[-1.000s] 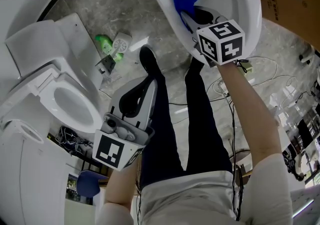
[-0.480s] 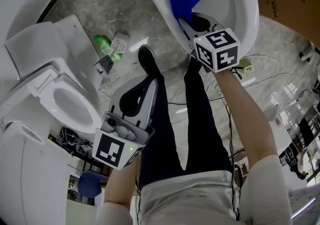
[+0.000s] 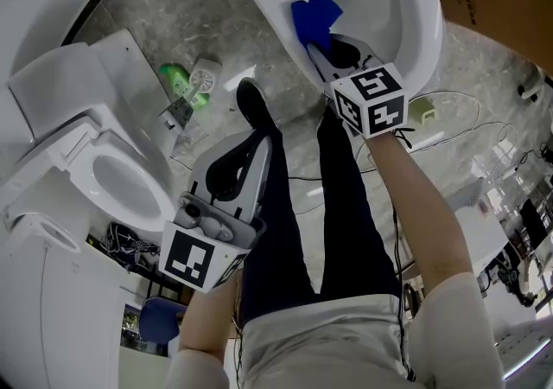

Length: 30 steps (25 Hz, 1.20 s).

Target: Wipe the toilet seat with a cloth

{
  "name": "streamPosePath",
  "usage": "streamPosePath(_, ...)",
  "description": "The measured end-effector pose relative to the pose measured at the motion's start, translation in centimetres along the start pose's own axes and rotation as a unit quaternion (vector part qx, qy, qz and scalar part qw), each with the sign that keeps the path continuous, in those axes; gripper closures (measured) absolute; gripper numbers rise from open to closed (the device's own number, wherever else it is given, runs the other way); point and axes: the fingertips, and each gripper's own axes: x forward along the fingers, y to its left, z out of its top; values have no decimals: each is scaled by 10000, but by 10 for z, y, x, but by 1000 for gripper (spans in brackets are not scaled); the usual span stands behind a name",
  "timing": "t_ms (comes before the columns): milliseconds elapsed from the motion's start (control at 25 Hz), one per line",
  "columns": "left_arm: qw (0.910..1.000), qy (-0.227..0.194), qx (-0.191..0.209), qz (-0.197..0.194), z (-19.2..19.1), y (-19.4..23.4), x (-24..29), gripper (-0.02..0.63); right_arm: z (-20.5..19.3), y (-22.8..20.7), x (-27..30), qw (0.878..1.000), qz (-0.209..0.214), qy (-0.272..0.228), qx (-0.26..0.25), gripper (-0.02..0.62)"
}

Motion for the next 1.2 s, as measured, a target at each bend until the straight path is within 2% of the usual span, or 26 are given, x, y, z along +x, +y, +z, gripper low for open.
streamPosePath(1200,9999,39,128,-44,-12,-27,8,597,-49,-6,-36,9998,-114,128,122,541)
